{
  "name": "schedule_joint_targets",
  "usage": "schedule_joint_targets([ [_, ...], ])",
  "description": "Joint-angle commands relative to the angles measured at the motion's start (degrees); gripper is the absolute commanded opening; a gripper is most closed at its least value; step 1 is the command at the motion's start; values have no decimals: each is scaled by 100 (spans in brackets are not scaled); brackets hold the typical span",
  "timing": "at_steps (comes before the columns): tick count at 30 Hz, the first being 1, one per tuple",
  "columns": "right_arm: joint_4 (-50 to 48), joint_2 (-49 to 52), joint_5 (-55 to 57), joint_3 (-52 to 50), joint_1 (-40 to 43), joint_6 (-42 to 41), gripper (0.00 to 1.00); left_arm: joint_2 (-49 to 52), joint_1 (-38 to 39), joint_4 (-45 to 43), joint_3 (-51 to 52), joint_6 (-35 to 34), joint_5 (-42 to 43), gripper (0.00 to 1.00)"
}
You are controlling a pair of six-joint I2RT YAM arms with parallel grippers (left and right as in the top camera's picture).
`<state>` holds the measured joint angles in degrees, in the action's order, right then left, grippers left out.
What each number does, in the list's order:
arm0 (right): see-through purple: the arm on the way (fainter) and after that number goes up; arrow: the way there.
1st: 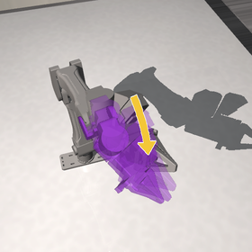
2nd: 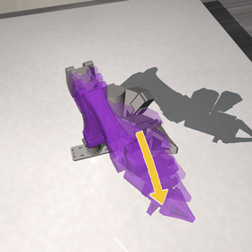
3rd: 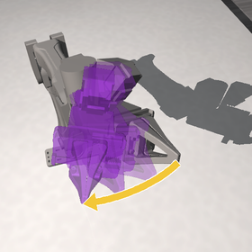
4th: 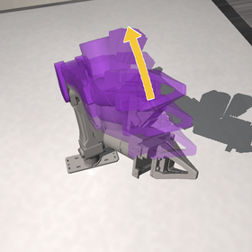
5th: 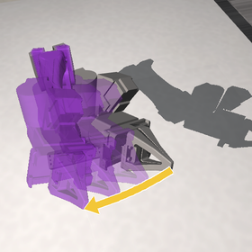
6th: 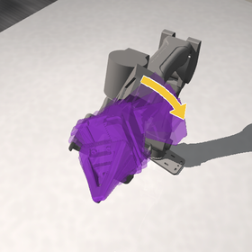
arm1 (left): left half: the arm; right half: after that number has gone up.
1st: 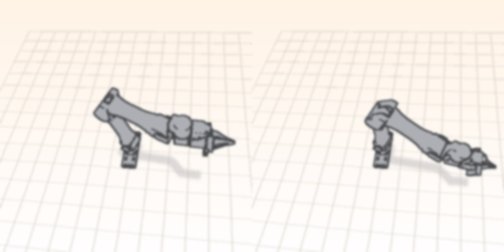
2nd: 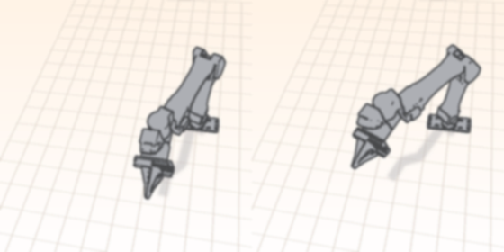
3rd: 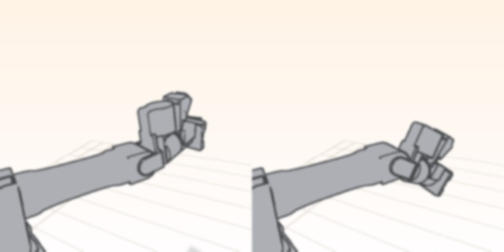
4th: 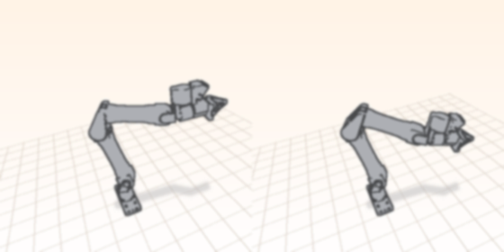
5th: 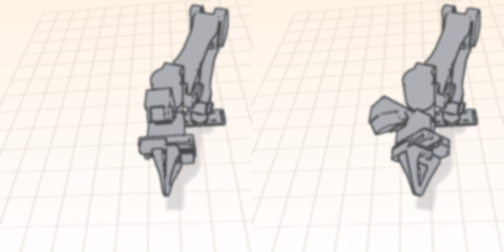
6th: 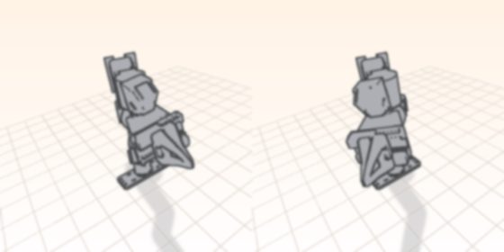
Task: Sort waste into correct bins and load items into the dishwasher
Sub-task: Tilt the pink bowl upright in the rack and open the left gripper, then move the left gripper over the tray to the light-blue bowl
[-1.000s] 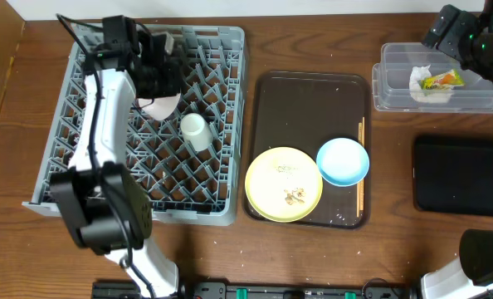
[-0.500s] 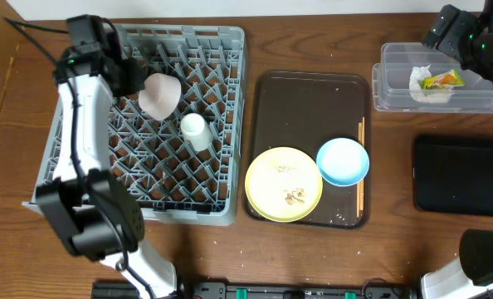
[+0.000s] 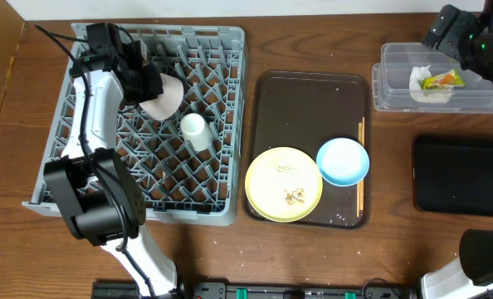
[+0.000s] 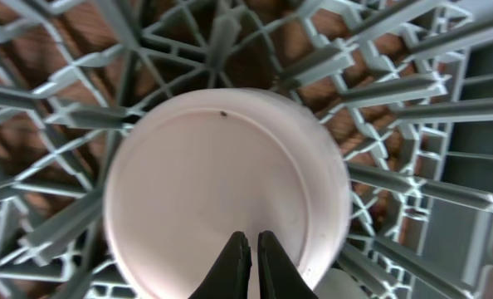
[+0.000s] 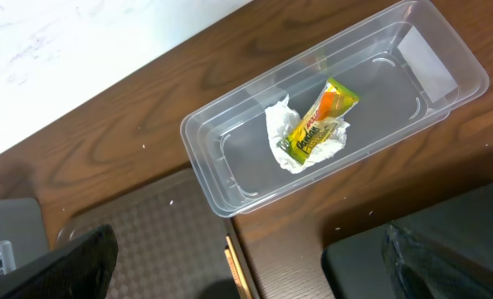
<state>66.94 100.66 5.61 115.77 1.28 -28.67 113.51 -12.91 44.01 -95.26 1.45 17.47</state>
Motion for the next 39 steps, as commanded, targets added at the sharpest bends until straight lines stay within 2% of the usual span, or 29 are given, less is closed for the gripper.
schedule_joint_targets([
  [1, 13, -4, 15, 35, 15, 0, 99, 74, 13, 59, 24, -50, 518, 8],
  [14, 13, -4, 15, 35, 15, 0, 99, 74, 411, 518, 131, 15, 890, 8],
  [18, 13, -4, 15, 35, 15, -2, 99, 61, 627, 544, 192, 302, 774, 8],
  [25, 13, -4, 15, 35, 15, 0, 99, -588, 669, 595, -50, 271, 673, 8],
  [26, 13, -4, 15, 35, 15, 0, 99, -748, 702, 599, -66, 273, 673, 15],
  [27, 13, -4, 15, 35, 15, 0, 99, -911, 750, 595, -66, 275, 675, 32],
  [29, 13, -4, 15, 35, 15, 0, 99, -1224, 929, 608, -66, 278, 680, 45],
  [31, 13, -4, 15, 35, 15, 0, 99, -1425, 1158, 649, -66, 275, 855, 69],
  [32, 13, -4, 15, 35, 15, 0, 99, -1486, 1287, 651, -66, 275, 1073, 74],
  [37, 13, -4, 15, 35, 15, 0, 99, -1458, 2116, 651, -35, 280, 2203, 74],
  [39, 13, -4, 15, 35, 15, 0, 99, -1388, 2507, 651, 26, 350, 2197, 66],
])
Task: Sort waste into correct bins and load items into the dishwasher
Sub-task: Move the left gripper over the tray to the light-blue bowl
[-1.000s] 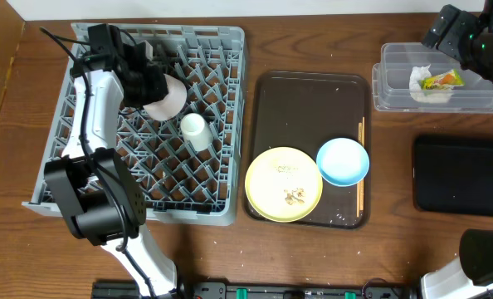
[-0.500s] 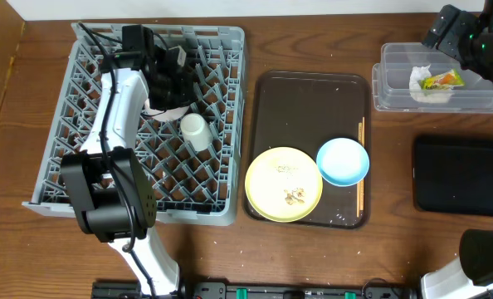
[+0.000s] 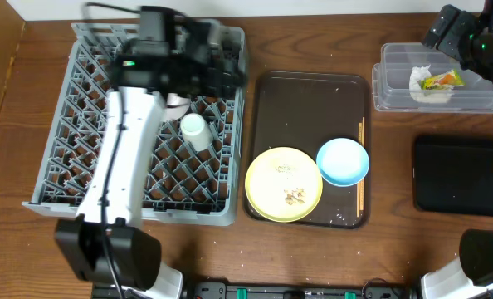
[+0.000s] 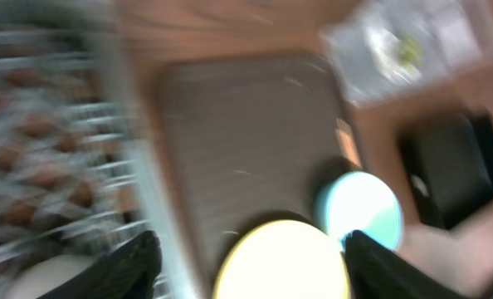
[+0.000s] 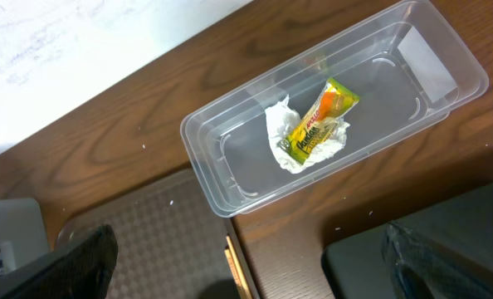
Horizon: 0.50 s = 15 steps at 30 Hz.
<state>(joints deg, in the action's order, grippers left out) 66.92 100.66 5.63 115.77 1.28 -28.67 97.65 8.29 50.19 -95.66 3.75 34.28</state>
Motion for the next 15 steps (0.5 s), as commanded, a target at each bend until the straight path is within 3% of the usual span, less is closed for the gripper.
schedule_joint_targets([
  [1, 15, -4, 13, 35, 15, 0, 99, 240, 584, 33, 103, 195, 514, 65],
  [8, 15, -4, 13, 35, 15, 0, 99, 793, 1764, 39, 184, 280, -614, 58],
  [15, 15, -4, 13, 35, 15, -2, 99, 1357, 2406, 103, 184, 437, -632, 59],
])
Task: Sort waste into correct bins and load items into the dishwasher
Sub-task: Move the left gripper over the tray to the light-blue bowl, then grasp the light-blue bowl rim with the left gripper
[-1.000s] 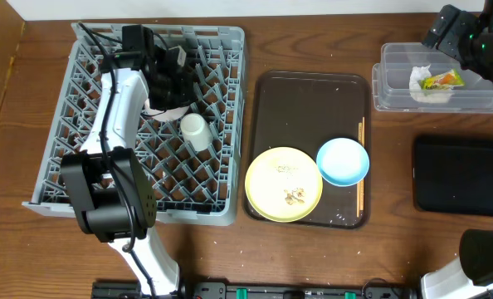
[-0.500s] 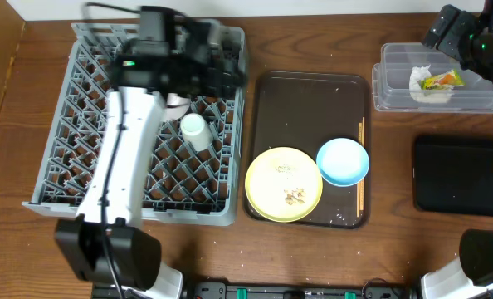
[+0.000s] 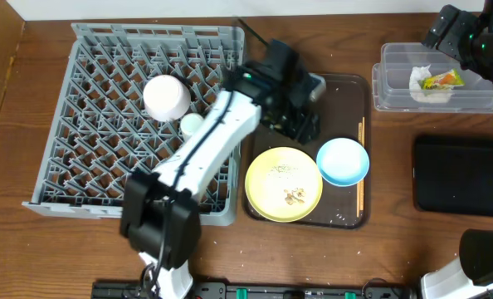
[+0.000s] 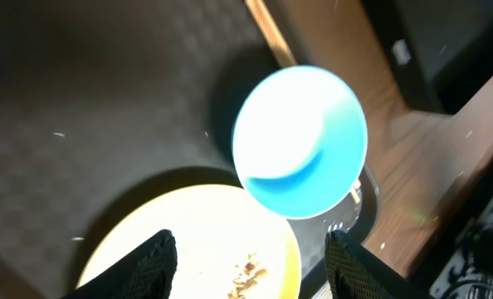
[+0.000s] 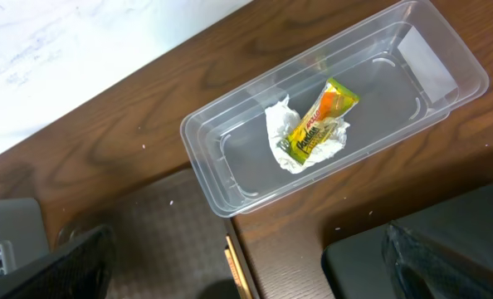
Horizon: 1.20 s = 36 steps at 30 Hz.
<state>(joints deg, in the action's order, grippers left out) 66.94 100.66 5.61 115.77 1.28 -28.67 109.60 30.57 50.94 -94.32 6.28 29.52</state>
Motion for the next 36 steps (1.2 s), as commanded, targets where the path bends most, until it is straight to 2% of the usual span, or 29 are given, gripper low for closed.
schedule_joint_targets([
  [1, 13, -4, 15, 35, 15, 0, 99, 216, 260, 24, 50, 214, -153, 59],
  [8, 13, -4, 15, 35, 15, 0, 99, 658, 708, -140, 50, 262, -289, 59],
  [12, 13, -4, 15, 35, 15, 0, 99, 916, 732, -398, 50, -129, -841, 58],
  [17, 13, -4, 15, 35, 15, 0, 99, 1093, 734, -708, 50, -118, -1257, 58],
  [28, 13, -4, 15, 35, 15, 0, 99, 1272, 745, -968, 116, -101, -1056, 58],
  [36, 13, -4, 15, 35, 15, 0, 99, 1663, 750, -1237, 116, -101, -903, 51],
])
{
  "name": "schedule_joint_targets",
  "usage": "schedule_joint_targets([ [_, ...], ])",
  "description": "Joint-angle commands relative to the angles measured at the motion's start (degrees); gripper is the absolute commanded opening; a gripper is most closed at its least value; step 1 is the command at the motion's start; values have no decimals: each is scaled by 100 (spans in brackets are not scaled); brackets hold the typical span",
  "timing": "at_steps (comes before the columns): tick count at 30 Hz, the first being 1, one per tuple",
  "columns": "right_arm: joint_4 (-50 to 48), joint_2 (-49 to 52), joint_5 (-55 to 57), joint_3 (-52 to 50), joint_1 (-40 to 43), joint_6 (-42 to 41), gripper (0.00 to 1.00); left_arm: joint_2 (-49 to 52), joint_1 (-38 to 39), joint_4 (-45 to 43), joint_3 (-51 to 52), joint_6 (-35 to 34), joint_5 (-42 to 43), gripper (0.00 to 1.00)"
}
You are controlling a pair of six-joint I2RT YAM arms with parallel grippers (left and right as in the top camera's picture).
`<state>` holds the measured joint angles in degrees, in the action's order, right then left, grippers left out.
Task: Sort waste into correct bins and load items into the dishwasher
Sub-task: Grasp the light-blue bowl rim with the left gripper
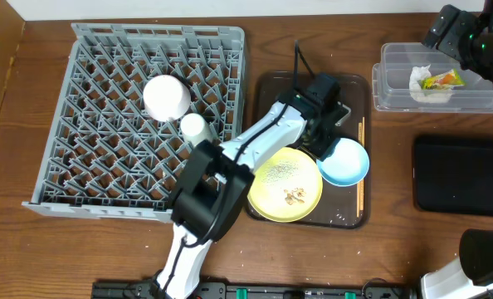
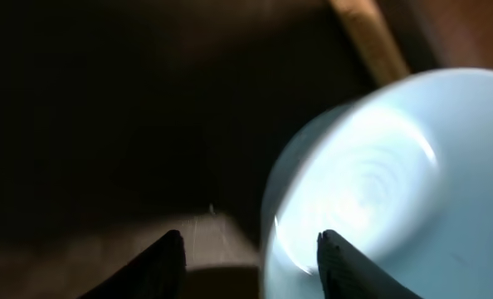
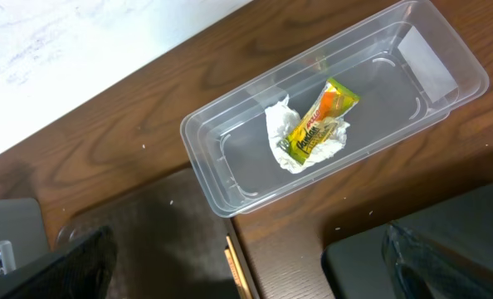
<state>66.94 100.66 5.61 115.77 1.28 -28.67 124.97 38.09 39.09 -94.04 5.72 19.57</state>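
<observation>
A light blue bowl [image 1: 346, 163] sits on the dark tray [image 1: 288, 91] beside a yellow plate [image 1: 284, 184] with crumbs. My left gripper [image 1: 324, 139] is low at the bowl's left rim. In the left wrist view the left gripper [image 2: 251, 262] is open, with one finger over the tray and the other over the blue bowl [image 2: 388, 183], so the rim lies between them. A pair of chopsticks [image 1: 361, 166] lies along the tray's right side. My right gripper [image 1: 458, 33] hovers high at the far right, open and holding nothing.
The grey dish rack [image 1: 105, 33] on the left holds a white bowl [image 1: 166, 97] and a white cup [image 1: 195, 129]. A clear bin [image 1: 396, 79] at the back right holds a yellow wrapper [image 3: 317, 124] and a tissue. A black bin [image 1: 462, 174] lies below it.
My left gripper was open some way above the plate and blue bowl. It is now much lower, its fingers on either side of the bowl's left rim. The right arm has not moved.
My left gripper was shut at the white bowl in the rack. It was then open near the rack's right edge, with the bowl left in the rack. After that it was over the tray, and now it straddles the blue bowl's rim.
</observation>
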Motion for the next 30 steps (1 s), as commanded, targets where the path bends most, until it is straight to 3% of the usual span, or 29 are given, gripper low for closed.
schedule_joint_targets([
  [1, 13, -4, 15, 35, 15, 0, 99, 149, -2, -87, 87, -44, 92, 49],
  [8, 13, -4, 15, 35, 15, 0, 99, 389, -2, -278, 87, -44, 72, 36],
  [13, 13, -4, 15, 35, 15, 0, 99, 503, -2, -352, 87, -48, 74, 8],
  [22, 13, -4, 15, 35, 15, 0, 99, 389, -79, -708, 28, -415, 72, 8],
  [30, 13, -4, 15, 35, 15, 0, 99, -304, -667, -787, -92, -516, 48, 8],
])
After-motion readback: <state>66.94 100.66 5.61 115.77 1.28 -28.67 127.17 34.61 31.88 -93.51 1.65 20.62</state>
